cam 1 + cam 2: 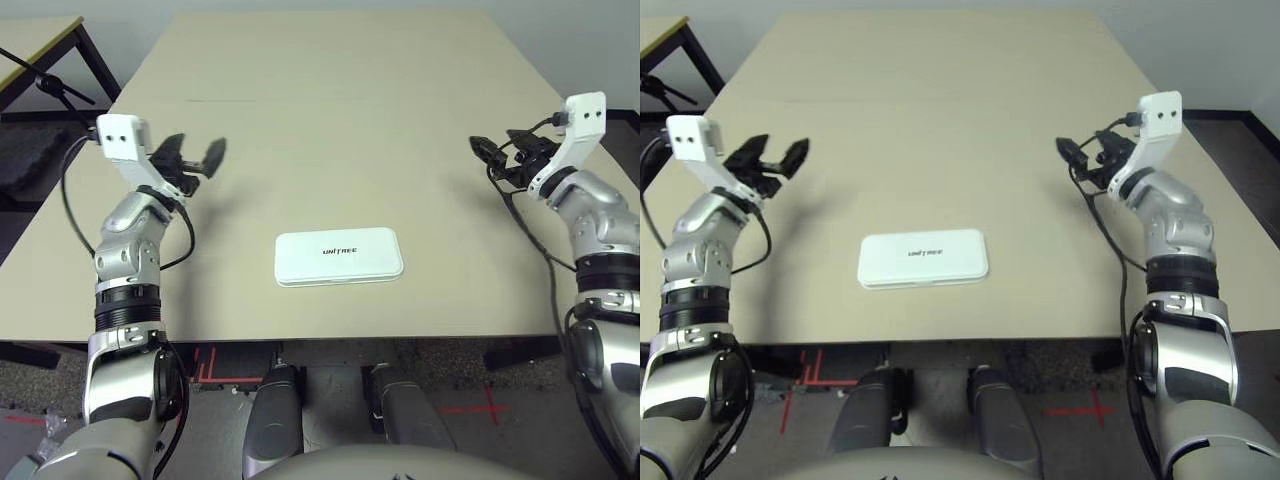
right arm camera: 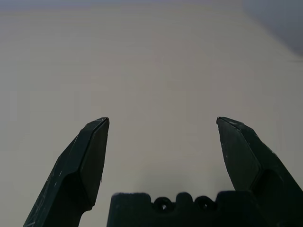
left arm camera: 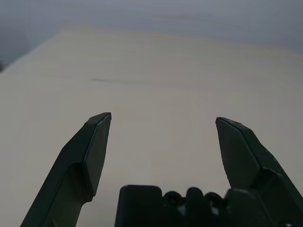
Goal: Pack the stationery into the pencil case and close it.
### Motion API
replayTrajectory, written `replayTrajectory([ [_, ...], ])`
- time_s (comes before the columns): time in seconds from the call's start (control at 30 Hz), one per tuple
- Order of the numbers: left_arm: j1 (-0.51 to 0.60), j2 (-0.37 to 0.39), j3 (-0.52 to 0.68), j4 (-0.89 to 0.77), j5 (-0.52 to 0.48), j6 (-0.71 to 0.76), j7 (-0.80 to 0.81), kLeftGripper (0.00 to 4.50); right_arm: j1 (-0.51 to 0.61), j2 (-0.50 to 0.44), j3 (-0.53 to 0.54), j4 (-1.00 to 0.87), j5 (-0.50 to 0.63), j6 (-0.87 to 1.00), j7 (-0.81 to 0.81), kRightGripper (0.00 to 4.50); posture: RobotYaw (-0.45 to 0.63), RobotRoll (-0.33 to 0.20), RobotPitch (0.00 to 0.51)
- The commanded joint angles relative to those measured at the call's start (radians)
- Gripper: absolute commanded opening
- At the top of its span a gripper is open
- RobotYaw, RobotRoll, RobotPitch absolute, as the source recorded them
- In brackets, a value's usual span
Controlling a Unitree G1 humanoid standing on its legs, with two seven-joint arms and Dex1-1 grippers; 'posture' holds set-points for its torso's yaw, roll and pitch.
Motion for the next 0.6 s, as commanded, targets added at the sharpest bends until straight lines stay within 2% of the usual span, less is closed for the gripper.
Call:
replayTrajectory([
  [0.03,-0.012,0.018,0.019,0.088,0.032,-0.059,0.074,4.45,-0.011,-0.012,-0.041,0.099,-0.020,-0.098,-0.102,4.50,-0.02,0.000,0.140],
  [0.27,-0.022,0.037,0.013,0.177,0.047,-0.132,0.127,4.45,-0.024,-0.029,-0.051,0.184,-0.023,-0.169,-0.149,4.50,-0.02,0.000,0.140],
  [0.6,-0.013,0.039,-0.009,0.167,0.060,-0.156,0.132,4.45,-0.017,-0.001,-0.033,0.179,-0.022,-0.183,-0.120,4.50,-0.02,0.000,0.144],
])
